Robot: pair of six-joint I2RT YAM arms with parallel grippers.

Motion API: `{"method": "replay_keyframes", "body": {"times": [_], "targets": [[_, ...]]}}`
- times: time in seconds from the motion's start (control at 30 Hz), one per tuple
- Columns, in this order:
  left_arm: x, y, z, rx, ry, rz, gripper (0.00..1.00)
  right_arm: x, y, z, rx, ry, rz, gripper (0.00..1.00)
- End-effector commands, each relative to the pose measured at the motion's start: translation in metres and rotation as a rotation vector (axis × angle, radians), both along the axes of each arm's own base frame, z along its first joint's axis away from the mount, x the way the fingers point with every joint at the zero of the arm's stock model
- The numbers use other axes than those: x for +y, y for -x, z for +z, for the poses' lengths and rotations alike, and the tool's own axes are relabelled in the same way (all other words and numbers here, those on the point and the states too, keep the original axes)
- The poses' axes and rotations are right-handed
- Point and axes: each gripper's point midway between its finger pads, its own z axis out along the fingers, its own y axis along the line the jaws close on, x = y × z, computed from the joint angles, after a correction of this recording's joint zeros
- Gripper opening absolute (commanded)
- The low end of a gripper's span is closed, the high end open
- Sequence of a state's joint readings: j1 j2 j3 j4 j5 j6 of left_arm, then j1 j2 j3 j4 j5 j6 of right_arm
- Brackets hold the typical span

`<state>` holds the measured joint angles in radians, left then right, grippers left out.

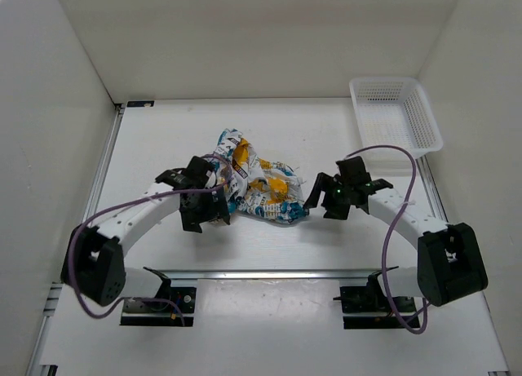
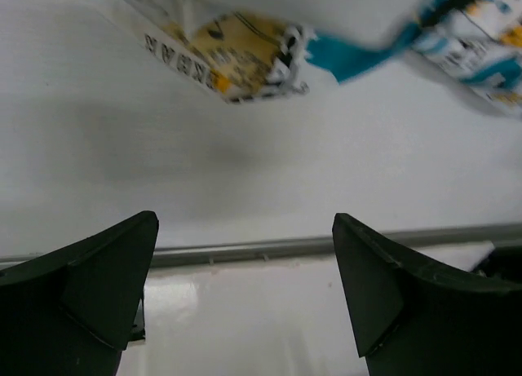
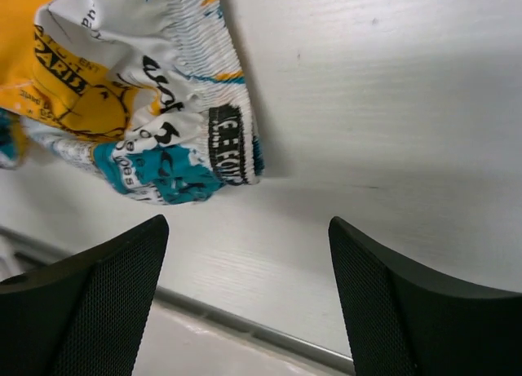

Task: Fold and stack the shorts
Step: Flatten the shorts out

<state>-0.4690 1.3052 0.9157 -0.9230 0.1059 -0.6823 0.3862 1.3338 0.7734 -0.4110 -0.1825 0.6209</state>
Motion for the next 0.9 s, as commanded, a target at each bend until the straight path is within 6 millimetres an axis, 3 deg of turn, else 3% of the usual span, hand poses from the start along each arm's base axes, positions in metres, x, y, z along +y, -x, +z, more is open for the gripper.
{"method": "replay_keyframes", "body": {"times": [0.0, 0.17, 0.3, 0.37, 0.43, 0.47, 0.53, 0.57, 0.6, 0.63, 0.67, 0.73, 0.77, 0.8, 0.83, 0.87], "targets": [[-0.003, -0.026, -0.014, -0.054, -0.068, 0.061, 1.0, 0.035, 0.006, 0.021, 0.051, -0.309, -0.013, 0.83], [-0.012, -0.037, -0.034, -0.038, -0.129, 0.054, 1.0, 0.049, -0.003, 0.015, 0.084, -0.381, -0.045, 0.82], [-0.011, -0.042, -0.055, 0.013, -0.18, 0.064, 1.0, 0.061, -0.004, -0.003, 0.141, -0.408, -0.046, 0.8], [-0.012, -0.052, -0.053, -0.005, -0.194, 0.083, 0.92, 0.064, -0.01, -0.011, 0.136, -0.403, -0.057, 0.74], [-0.009, -0.061, -0.051, -0.022, -0.207, 0.1, 0.79, 0.073, -0.012, -0.021, 0.162, -0.387, -0.051, 0.69], [-0.008, -0.071, -0.048, -0.031, -0.201, 0.12, 0.58, 0.077, -0.011, -0.024, 0.175, -0.366, -0.037, 0.57], [-0.004, -0.077, -0.045, -0.02, -0.202, 0.122, 0.31, 0.087, -0.017, -0.024, 0.169, -0.32, -0.006, 0.38], [0.002, -0.083, -0.04, -0.024, -0.208, 0.146, 0.2, 0.086, -0.021, -0.023, 0.161, -0.303, -0.019, 0.16], [0.002, -0.096, -0.03, -0.047, -0.213, 0.152, 0.1, 0.084, -0.032, -0.02, 0.129, -0.274, -0.035, 0.07], [0.014, -0.097, -0.027, -0.034, -0.267, 0.155, 0.1, 0.082, -0.038, -0.014, 0.1, -0.255, -0.038, 0.01], [0.022, -0.106, -0.016, -0.05, -0.28, 0.175, 0.1, 0.081, -0.045, -0.005, 0.067, -0.243, -0.04, 0.01], [0.031, -0.138, 0.021, -0.139, -0.298, 0.195, 0.1, 0.074, -0.08, 0.028, -0.038, -0.241, -0.052, 0.01], [0.039, -0.142, 0.037, -0.145, -0.312, 0.201, 0.1, 0.073, -0.093, 0.043, -0.079, -0.248, -0.051, 0.01], [0.049, -0.171, 0.074, -0.23, -0.286, 0.229, 0.1, 0.065, -0.105, 0.058, -0.101, -0.242, -0.064, 0.01], [0.057, -0.182, 0.098, -0.273, -0.276, 0.247, 0.1, 0.066, -0.133, 0.105, -0.221, -0.258, -0.045, 0.01], [0.066, -0.192, 0.116, -0.298, -0.273, 0.267, 0.1, 0.066, -0.144, 0.122, -0.254, -0.257, -0.039, 0.01]]}}
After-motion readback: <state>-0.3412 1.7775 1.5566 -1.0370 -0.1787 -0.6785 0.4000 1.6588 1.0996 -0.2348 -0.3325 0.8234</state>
